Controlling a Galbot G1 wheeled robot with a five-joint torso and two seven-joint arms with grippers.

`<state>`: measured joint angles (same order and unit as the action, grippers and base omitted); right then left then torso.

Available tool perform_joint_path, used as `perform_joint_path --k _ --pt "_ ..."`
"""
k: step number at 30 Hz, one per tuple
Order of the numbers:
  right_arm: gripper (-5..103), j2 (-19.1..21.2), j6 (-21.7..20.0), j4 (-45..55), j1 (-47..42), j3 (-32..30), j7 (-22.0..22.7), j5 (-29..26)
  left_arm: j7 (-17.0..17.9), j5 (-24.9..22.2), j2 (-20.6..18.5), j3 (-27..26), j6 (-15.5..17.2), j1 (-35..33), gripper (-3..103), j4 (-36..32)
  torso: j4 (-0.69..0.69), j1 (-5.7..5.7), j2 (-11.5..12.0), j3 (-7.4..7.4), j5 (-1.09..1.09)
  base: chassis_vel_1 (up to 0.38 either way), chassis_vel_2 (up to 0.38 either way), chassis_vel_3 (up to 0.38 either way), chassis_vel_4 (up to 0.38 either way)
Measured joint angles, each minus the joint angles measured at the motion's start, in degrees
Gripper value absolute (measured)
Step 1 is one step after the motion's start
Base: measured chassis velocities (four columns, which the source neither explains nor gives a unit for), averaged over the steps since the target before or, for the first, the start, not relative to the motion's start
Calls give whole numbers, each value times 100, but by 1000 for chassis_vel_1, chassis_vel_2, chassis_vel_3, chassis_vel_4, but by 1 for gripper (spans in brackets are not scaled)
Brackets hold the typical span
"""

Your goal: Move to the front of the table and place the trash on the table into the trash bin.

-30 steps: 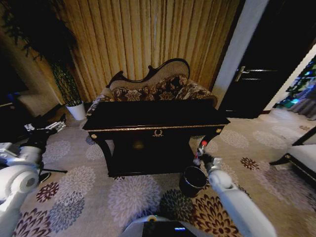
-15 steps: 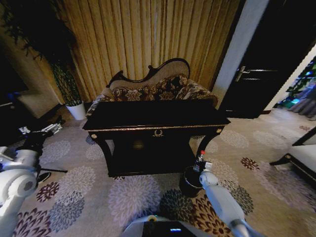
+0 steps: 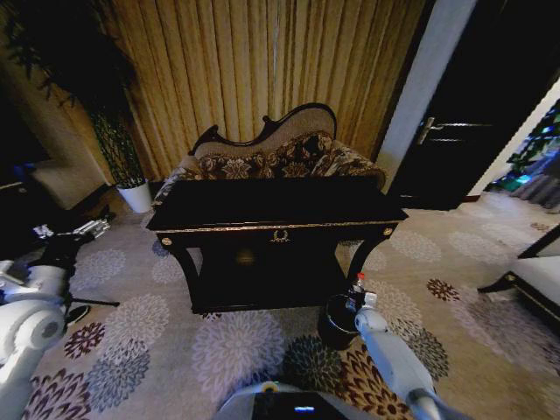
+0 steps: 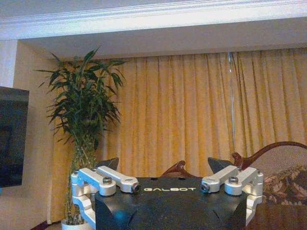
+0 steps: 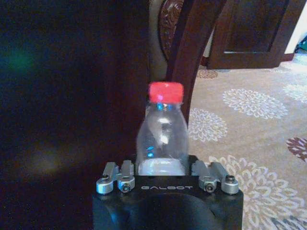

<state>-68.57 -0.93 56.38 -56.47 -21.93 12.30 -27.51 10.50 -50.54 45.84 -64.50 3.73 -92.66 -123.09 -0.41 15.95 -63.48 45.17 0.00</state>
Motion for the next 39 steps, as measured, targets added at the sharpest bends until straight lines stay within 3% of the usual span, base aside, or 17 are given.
perform_joint_path --k 2,3,4,6,9,10,13,39 --pt "58 -2 -5 78 -43 -33 9 4 -6 3 5 6 -1 -10 100 0 0 0 0 0 -1 0 0 0 0" --pt "58 -2 -5 78 -43 -33 9 4 -6 3 5 6 -1 -10 100 0 0 0 0 0 -1 0 0 0 0" --pt "70 2 -7 126 -56 -46 13 4 -16 11 11 8 -6 -16 100 2 0 0 0 0 -1 0 0 0 0" --pt "70 4 -8 154 -61 -51 14 5 -18 14 13 10 -11 -16 100 4 0 0 -1 0 -1 0 0 0 0" --pt "85 8 -21 213 -64 -55 17 8 -21 16 13 14 -18 -13 100 9 0 0 0 0 0 0 0 0 0" --pt "85 8 -21 213 -64 -55 17 8 -21 16 13 14 -18 -13 100 9 0 0 0 0 0 0 0 0 0" --pt "99 11 -32 255 -61 -55 19 8 -23 16 -6 12 -21 -7 100 20 0 0 -1 0 0 0 0 0 0" --pt "100 23 -58 315 -91 -119 20 -30 -93 25 -35 -6 -60 -46 100 69 0 0 0 0 0 0 0 0 0"
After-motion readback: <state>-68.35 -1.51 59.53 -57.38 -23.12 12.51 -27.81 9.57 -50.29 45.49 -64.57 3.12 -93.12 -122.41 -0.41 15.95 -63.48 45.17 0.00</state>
